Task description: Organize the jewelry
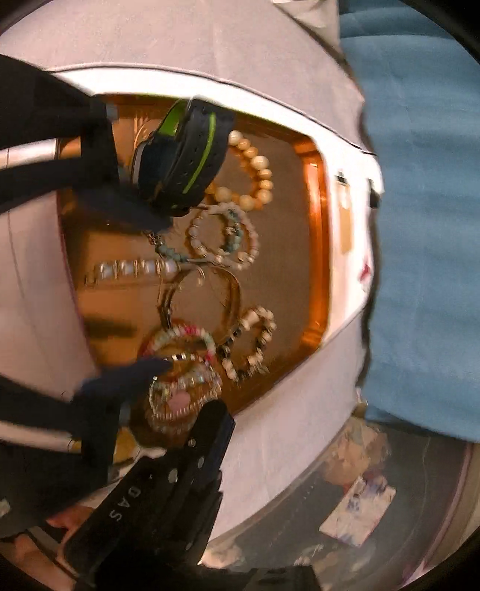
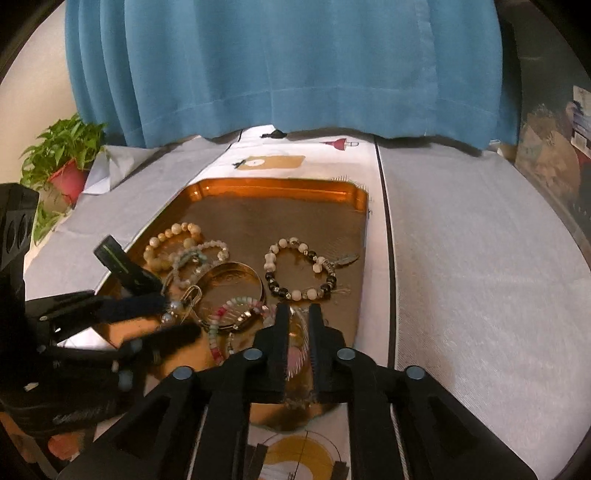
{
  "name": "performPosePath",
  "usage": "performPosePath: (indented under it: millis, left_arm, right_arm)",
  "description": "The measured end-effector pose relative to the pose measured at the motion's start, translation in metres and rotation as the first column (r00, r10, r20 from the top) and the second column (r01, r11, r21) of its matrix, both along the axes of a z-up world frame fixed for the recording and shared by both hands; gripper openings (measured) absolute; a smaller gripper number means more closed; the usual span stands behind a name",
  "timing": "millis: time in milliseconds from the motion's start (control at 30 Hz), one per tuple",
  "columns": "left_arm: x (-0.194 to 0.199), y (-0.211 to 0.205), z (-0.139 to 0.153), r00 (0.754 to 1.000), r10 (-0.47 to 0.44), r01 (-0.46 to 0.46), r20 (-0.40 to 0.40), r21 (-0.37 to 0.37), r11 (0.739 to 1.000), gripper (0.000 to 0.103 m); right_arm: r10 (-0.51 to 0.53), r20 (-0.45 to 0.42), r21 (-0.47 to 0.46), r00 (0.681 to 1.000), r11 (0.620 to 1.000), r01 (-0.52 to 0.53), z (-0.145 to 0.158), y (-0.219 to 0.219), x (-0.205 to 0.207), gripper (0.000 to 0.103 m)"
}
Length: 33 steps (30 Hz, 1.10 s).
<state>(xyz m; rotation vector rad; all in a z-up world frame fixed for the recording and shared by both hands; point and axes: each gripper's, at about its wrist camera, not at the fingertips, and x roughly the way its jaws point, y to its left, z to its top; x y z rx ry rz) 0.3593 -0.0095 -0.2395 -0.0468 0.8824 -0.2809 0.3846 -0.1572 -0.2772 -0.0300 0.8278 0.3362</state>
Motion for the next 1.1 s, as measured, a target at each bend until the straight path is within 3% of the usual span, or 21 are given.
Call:
performPosePath:
  millis: [33, 100, 167, 300, 400, 533, 667, 800, 900, 1033, 1100]
  left_arm:
    - [-0.008, 0.0, 0.007, 1.0, -0.008, 0.008, 0.03, 0.023, 1.0, 0.075]
    - [-0.024, 0.002, 0.02, 0.998, -0.011, 0.007, 0.068, 0.056, 0.998, 0.083]
    - [-0.04, 0.01, 0.034, 0.996, 0.008, -0.012, 0.087, 0.047, 0.999, 0.086]
    - [-0.076, 0.029, 0.072, 0.992, 0.078, -0.079, 0.096, 0.004, 0.997, 0.09]
    - [-0.109, 0.035, 0.109, 0.982, 0.138, -0.141, 0.126, 0.012, 0.99, 0.095]
    - [-0.169, 0.037, 0.166, 0.945, 0.264, -0.277, 0.191, 0.047, 0.96, 0.1]
    - [-0.229, 0.033, 0.211, 0.936, 0.252, -0.266, 0.244, 0.024, 0.964, 0.102]
    - [-0.275, 0.031, 0.237, 0.923, 0.287, -0.3, 0.254, 0.011, 0.954, 0.102]
    - [-0.301, 0.025, 0.246, 0.931, 0.278, -0.293, 0.237, 0.03, 0.956, 0.102]
    - [-0.33, 0.007, 0.242, 0.943, 0.248, -0.283, 0.223, 0.144, 0.948, 0.102]
    - [-0.34, 0.002, 0.24, 0.95, 0.235, -0.268, 0.208, 0.152, 0.951, 0.102]
  right_arm:
    - [-0.004, 0.009, 0.002, 1.0, 1.0, 0.004, 0.004, -0.001, -0.004, 0.029]
    - [-0.024, 0.014, 0.012, 1.0, 1.0, 0.024, 0.014, -0.002, -0.011, 0.057]
    - [-0.044, 0.02, 0.039, 0.999, 0.998, 0.043, 0.027, -0.004, -0.026, 0.063]
    - [-0.117, 0.039, 0.043, 0.992, 0.992, 0.115, 0.054, -0.009, -0.066, 0.063]
    - [-0.142, 0.05, 0.058, 0.989, 0.989, 0.139, 0.079, -0.016, -0.099, 0.066]
    - [-0.123, 0.061, 0.049, 0.991, 0.992, 0.12, 0.119, -0.012, -0.152, 0.071]
    - [-0.067, 0.091, 0.049, 0.994, 0.997, 0.063, 0.166, 0.005, -0.21, 0.077]
    - [-0.032, 0.1, 0.045, 0.994, 0.999, 0.028, 0.194, 0.021, -0.257, 0.082]
    - [-0.036, 0.103, 0.055, 0.994, 0.998, 0.031, 0.212, 0.031, -0.294, 0.082]
    - [-0.058, 0.073, 0.09, 0.996, 0.995, 0.052, 0.223, 0.033, -0.331, 0.082]
    - [-0.072, 0.064, 0.105, 0.995, 0.992, 0.066, 0.225, 0.029, -0.342, 0.082]
